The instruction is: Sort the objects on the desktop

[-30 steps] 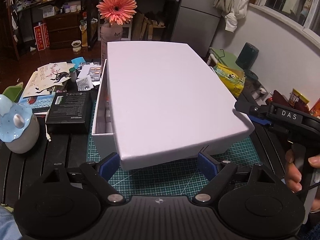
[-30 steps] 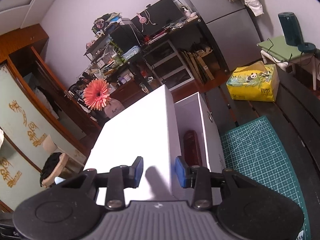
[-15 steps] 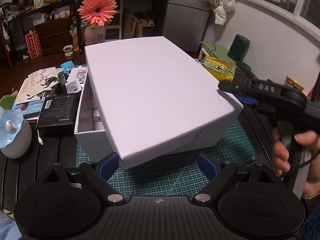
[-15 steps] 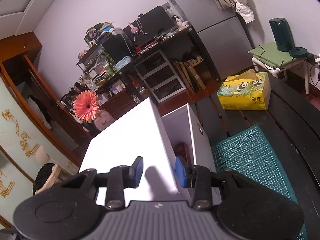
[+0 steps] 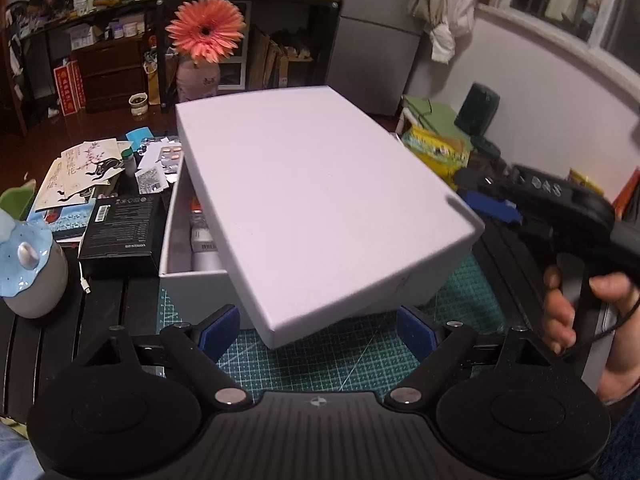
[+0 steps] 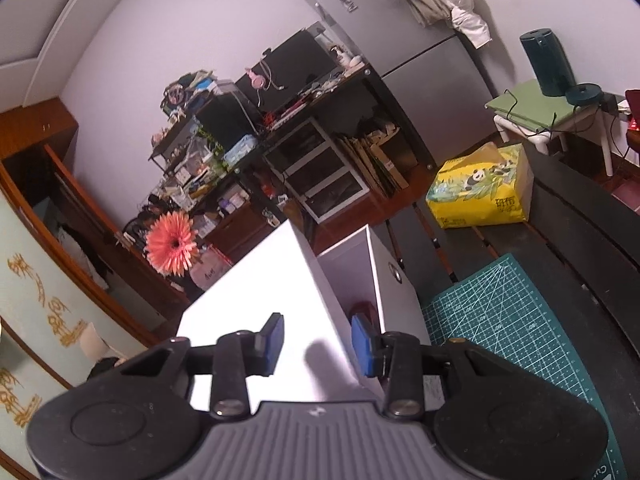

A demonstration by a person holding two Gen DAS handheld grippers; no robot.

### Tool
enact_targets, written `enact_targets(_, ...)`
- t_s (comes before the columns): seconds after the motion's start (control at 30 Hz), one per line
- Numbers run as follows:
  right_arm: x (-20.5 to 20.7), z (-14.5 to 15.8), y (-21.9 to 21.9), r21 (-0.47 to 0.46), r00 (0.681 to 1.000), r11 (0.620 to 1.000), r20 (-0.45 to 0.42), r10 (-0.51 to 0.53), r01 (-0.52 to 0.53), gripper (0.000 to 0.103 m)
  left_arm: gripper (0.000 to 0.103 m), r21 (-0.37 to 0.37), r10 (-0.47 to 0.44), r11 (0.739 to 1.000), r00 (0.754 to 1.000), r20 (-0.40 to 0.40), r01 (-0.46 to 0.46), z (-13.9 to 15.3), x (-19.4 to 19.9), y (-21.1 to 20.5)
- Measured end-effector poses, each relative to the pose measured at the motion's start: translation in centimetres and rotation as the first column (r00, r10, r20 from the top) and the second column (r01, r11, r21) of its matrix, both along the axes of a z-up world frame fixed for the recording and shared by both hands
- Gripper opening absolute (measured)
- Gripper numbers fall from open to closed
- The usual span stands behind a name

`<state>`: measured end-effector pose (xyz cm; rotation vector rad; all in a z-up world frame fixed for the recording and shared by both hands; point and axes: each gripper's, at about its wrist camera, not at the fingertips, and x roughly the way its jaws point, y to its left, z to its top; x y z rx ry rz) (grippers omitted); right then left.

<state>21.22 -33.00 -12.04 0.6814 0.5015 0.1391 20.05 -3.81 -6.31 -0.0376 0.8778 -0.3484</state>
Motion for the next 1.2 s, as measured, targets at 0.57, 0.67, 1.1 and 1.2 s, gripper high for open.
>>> enact_targets(0.57,-1.4,0.0,-1.2,0.082,0.996,0.997,-0.092,0.018,-0.011,0.046,0.086,-0.176,-0.034,0.984,0.994,-0.103,0.015,-0.5,1.2,1.3)
enact_targets(0.67,-0.9,-0.4,-1.1,0.103,0.994,0.994,-0.106,0.040,-0.029,0.048,0.086,-0.171,-0.048,0.985,0.992,-0.117,0.027,-0.9,1.1,0.7)
enact_targets(1.1,-0.2,-0.1,-1.4,0.037,0.995,0.999,-0.099,-0.008,0.011,0.049,0.088,-0.176,-0.077,0.983,0.992,-0.104,0.058,-1.2,0.0,-1.4)
enact_targets(1.2,0.2,-0.4,-2.0,0.062,0.995,0.998,-0.095,-0.020,0.026,0.049,0.088,-0.182,-0.100,0.980,0.989,-0.114,0.078,-1.4,-0.2,-2.1)
